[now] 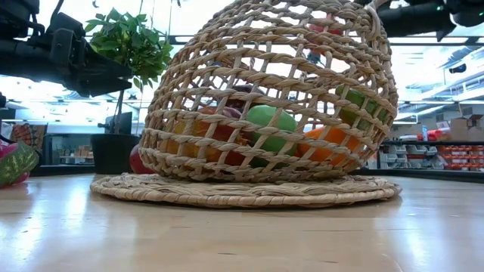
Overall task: Build produce basket
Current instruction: Put the red apple into the brown basket
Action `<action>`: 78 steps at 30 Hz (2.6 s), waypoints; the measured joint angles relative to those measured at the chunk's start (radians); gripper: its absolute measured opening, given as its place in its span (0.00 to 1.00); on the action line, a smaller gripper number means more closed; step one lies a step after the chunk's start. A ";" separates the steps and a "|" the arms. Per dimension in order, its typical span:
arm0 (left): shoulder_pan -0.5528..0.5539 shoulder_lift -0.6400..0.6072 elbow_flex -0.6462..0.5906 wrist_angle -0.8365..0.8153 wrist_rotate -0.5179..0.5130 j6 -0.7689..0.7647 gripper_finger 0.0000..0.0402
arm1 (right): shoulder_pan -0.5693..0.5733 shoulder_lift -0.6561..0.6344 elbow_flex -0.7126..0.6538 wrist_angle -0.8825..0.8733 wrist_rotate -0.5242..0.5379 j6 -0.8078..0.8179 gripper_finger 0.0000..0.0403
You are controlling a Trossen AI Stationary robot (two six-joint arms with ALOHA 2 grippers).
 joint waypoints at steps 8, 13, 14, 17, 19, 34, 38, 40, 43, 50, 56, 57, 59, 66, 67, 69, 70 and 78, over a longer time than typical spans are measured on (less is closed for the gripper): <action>0.000 0.000 0.000 0.000 0.000 0.000 0.99 | 0.000 0.031 0.000 0.306 -0.148 0.168 0.91; 0.000 0.000 0.000 0.000 0.000 0.000 0.99 | 0.010 0.048 0.000 0.343 -0.175 0.211 0.91; 0.000 0.000 0.000 0.000 0.000 0.000 0.99 | 0.014 0.052 0.000 0.344 -0.175 0.212 0.91; 0.000 0.000 0.000 0.000 0.000 0.000 0.99 | 0.028 0.071 0.000 0.363 -0.176 0.215 0.91; 0.000 0.000 0.000 0.000 0.000 0.000 0.99 | 0.037 0.089 0.000 0.386 -0.177 0.224 0.91; 0.000 0.000 0.000 0.000 0.000 0.000 0.99 | 0.142 0.185 0.000 0.499 -0.200 0.286 0.91; 0.000 0.000 0.000 0.000 0.000 0.000 0.99 | 0.161 0.185 0.014 0.484 -0.193 0.266 0.91; 0.000 0.000 0.000 0.000 0.000 0.000 0.99 | 0.175 0.186 0.049 0.449 -0.193 0.237 0.91; 0.000 0.000 0.000 0.000 0.000 0.000 0.99 | 0.193 0.189 0.123 0.331 -0.192 0.166 0.91; 0.000 0.000 0.000 0.000 0.000 0.000 0.99 | 0.236 0.202 0.329 -0.068 -0.143 -0.041 0.91; 0.000 0.000 0.000 0.000 0.000 0.000 0.99 | 0.294 0.263 0.437 -0.175 -0.106 -0.102 0.91; 0.000 0.000 0.000 0.000 0.000 0.000 0.99 | 0.307 0.277 0.449 -0.193 -0.099 -0.110 0.91; 0.000 0.000 0.000 0.000 0.000 0.000 0.99 | 0.335 0.305 0.471 -0.230 -0.086 -0.129 0.91; 0.000 0.000 0.000 0.000 0.000 0.000 0.99 | 0.422 0.384 0.501 -0.252 -0.039 -0.149 0.91; 0.000 0.000 0.000 0.000 0.000 0.000 0.99 | 0.431 0.390 0.503 -0.252 -0.033 -0.149 0.91; 0.000 0.000 0.000 0.000 0.000 0.000 0.99 | 0.448 0.401 0.508 -0.251 -0.013 -0.149 0.91; 0.000 0.000 0.000 0.000 0.000 0.000 0.99 | 0.456 0.403 0.509 -0.252 -0.004 -0.149 0.91; 0.000 0.000 0.000 0.000 0.000 0.000 0.99 | 0.540 0.409 0.517 -0.250 0.112 -0.146 0.91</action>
